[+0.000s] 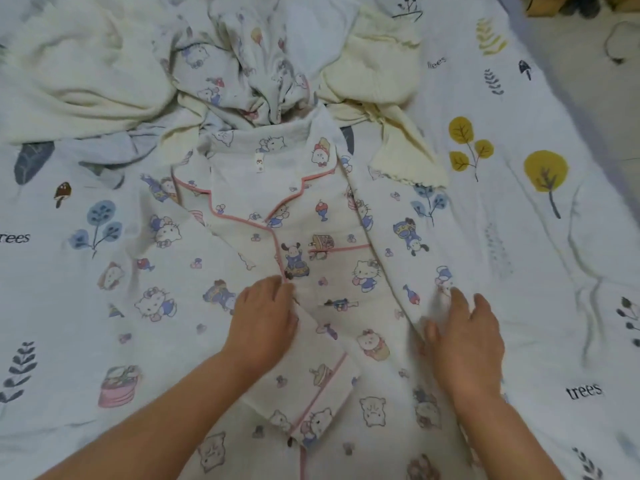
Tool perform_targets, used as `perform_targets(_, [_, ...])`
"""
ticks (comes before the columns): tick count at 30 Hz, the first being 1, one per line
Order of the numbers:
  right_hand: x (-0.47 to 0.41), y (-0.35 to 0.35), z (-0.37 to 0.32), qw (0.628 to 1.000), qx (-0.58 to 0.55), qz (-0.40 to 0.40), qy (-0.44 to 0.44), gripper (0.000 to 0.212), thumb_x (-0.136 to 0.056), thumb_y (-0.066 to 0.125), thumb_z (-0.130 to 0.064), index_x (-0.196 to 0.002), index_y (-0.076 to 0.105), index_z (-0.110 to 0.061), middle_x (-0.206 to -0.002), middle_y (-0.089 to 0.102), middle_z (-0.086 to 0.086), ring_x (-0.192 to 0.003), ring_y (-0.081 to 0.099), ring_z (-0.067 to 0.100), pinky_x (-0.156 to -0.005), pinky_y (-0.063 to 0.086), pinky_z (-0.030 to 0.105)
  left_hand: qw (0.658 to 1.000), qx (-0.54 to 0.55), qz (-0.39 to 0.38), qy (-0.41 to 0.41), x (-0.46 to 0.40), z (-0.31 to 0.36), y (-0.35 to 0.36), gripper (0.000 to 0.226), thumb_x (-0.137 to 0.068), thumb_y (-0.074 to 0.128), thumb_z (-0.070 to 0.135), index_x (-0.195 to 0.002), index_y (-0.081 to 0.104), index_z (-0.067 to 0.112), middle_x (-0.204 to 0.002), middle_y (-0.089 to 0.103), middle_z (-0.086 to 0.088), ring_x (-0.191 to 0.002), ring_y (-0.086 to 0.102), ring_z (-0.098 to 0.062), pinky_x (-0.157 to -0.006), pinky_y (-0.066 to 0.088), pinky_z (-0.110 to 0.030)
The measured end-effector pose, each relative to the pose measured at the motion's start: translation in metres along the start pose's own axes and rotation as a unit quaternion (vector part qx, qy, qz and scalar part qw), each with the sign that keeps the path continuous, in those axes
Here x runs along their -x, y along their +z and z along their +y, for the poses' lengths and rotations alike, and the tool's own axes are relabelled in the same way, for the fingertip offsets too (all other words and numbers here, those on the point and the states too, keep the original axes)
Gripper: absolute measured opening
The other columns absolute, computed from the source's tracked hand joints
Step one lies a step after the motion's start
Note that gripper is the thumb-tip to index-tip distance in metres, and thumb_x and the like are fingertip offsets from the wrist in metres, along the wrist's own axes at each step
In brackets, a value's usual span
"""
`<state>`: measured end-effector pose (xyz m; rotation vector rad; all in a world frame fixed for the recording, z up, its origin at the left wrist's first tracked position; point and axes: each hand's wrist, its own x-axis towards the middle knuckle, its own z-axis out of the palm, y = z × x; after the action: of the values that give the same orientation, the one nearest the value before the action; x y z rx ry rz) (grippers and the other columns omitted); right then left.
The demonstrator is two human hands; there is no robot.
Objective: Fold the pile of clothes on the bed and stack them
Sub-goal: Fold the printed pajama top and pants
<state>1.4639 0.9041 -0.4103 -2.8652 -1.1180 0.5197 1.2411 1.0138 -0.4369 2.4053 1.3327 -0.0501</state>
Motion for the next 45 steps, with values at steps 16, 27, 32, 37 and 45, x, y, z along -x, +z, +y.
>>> perform_targets(16, [0.010,-0.088,-0.009,0.979,-0.149,-0.133,-0.043,0.006,-0.083,0.057,-0.024,-0.077,0.054,-0.023,-0.074,0.061,-0.002,-0.070,0.056,0.017,-0.056,0.038,0.028,0.882,0.438,-0.170,-0.043,0.027,0.104,-0.019,0.035,-0.095,0.040,0.047,-0.115,0.058,0.024,-0.115,0.061,0.010,-0.107,0.053,-0.003,-0.099,0.041,-0.027])
perform_targets(27, [0.046,-0.073,-0.075,0.850,-0.431,-0.301,-0.044,0.011,-0.089,0.056,-0.020,-0.085,0.065,-0.025,-0.068,0.066,-0.003,-0.054,0.059,0.005,-0.047,0.048,0.022,0.686,0.648,-0.213,-0.251,0.065,0.027,-0.063,0.056,-0.046,0.072,0.033,-0.098,0.067,0.013,-0.087,0.074,-0.009,-0.079,0.071,-0.020,-0.063,0.052,-0.019])
perform_targets(32, [0.040,-0.029,-0.066,0.910,-0.228,-0.344,-0.039,0.006,-0.091,0.050,-0.033,-0.094,0.055,-0.033,-0.091,0.062,-0.008,-0.069,0.061,0.007,-0.070,0.057,0.030,0.756,0.517,-0.258,-0.309,0.093,-0.047,-0.031,0.020,-0.096,0.046,0.014,-0.094,0.065,0.019,-0.092,0.073,0.003,-0.084,0.067,-0.011,-0.067,0.046,-0.011])
perform_targets(37, [0.018,-0.020,-0.069,0.961,-0.150,-0.220,-0.073,0.015,-0.094,0.045,-0.032,-0.103,0.056,-0.026,-0.092,0.059,-0.011,-0.079,0.057,0.009,-0.066,0.044,0.024,0.852,0.347,-0.166,-0.355,0.094,-0.053,-0.016,0.046,-0.074,0.045,0.071,-0.093,0.050,0.030,-0.089,0.056,0.016,-0.076,0.061,-0.002,-0.063,0.039,-0.017])
perform_targets(45, [-0.077,-0.013,-0.153,0.952,0.025,0.058,-0.299,0.035,-0.095,0.045,-0.017,-0.129,0.051,-0.013,-0.123,0.047,0.015,-0.115,0.038,0.031,-0.087,0.033,0.038,0.950,0.067,-0.104,-0.285,0.093,-0.025,-0.004,0.021,-0.082,0.055,0.035,-0.094,0.038,0.028,-0.097,0.045,0.010,-0.087,0.051,-0.011,-0.070,0.040,-0.023])
